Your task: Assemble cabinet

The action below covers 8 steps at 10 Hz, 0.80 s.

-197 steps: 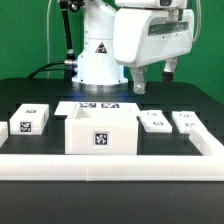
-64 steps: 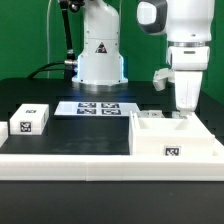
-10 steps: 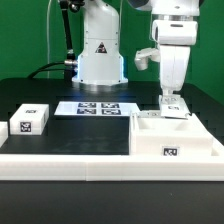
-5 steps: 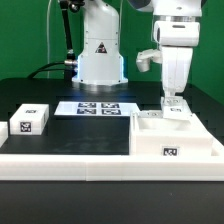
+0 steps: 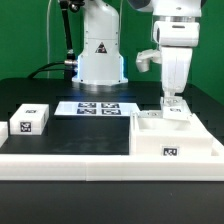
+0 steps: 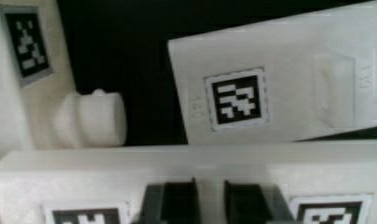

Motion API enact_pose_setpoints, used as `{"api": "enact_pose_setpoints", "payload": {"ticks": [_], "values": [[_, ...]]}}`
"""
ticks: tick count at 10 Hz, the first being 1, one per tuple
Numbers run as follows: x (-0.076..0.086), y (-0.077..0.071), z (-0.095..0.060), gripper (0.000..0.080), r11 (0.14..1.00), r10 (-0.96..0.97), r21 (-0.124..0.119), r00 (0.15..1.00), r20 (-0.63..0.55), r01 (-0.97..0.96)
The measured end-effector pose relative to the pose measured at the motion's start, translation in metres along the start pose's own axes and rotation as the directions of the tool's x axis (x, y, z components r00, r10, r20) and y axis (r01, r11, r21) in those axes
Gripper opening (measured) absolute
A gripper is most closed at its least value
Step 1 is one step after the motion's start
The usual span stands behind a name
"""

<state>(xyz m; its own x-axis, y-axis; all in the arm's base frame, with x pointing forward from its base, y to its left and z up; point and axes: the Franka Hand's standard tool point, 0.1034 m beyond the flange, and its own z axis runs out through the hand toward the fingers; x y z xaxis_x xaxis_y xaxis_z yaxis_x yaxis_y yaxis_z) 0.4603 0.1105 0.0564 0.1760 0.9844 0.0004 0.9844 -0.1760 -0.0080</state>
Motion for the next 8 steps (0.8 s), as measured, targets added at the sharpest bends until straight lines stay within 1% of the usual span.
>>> {"api": "enact_pose_setpoints", "payload": {"ticks": [2,3,4,5,8], "values": [[0.0016,0.0081,0.001,0.0069,1.0,0.006,-0.005,1.0,-0.005,-0.006],[0.0017,0.0094,0.0014,0.0069,1.0,0.008,-0.006,1.0,-0.006,-0.008],[0.0016,0.0102,0.0012,0.0069,1.0,0.008,-0.009,1.0,-0.007,-0.009],[0.0011,0.0078,0.0014,0.0069,1.0,0.008,-0.013,1.0,-0.011,-0.008],[0.0012,0.008,0.0014,0.0069,1.0,0.008,-0.014,1.0,-0.011,-0.008]]}}
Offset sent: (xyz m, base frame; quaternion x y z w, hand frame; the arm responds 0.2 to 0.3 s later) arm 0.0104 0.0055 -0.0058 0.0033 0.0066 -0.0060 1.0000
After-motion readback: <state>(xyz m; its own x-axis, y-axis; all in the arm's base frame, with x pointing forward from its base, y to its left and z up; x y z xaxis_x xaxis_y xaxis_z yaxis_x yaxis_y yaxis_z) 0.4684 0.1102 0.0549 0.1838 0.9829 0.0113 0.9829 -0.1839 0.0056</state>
